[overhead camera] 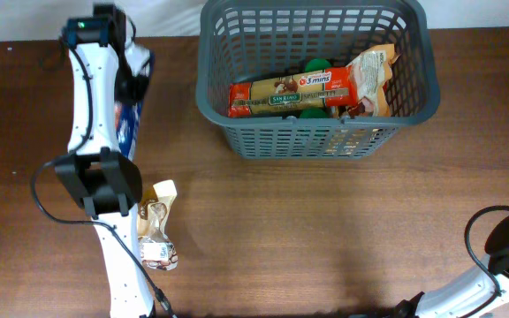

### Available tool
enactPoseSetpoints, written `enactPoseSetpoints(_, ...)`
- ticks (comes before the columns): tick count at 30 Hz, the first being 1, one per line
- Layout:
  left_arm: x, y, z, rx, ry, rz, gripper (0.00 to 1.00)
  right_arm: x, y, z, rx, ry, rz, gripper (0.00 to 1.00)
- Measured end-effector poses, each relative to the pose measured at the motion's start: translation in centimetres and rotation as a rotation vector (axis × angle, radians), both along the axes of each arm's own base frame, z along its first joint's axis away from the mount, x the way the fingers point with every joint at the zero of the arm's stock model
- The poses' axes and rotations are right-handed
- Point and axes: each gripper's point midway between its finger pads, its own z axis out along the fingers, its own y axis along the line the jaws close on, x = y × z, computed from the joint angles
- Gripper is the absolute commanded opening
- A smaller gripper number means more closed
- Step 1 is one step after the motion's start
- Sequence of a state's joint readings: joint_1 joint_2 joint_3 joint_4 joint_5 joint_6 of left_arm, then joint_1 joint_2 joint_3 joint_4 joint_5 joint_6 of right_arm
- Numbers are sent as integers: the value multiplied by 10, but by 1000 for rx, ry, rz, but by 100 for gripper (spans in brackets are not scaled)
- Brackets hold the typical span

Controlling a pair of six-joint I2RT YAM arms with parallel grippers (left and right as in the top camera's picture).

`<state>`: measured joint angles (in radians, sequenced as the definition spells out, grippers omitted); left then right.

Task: Pack container
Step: 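Lift the tissue box and place it into the basket, left gripper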

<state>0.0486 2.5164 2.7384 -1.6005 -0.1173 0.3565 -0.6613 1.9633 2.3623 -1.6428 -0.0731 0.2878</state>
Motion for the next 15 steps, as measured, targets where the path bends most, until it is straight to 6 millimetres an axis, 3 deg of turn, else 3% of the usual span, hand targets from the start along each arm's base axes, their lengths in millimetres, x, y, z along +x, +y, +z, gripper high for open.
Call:
enactPoseSetpoints(3,18,-16,58,9,-194,-33,2,0,0,0,0,0,0,99)
enactPoseSetpoints(7,34,-52,165,14,-538,-127,2,0,0,0,0,0,-1,99)
enactPoseSetpoints(11,9,-109,270,31,-818,-367,2,0,0,0,0,0,0,99)
enactPoseSetpoints(14,-20,-162,324,97,-963,-625,2,0,0,0,0,0,-1,99)
enactPoseSetpoints(15,-26,-174,330,111,-978,-679,1,0,0,0,0,0,0,99)
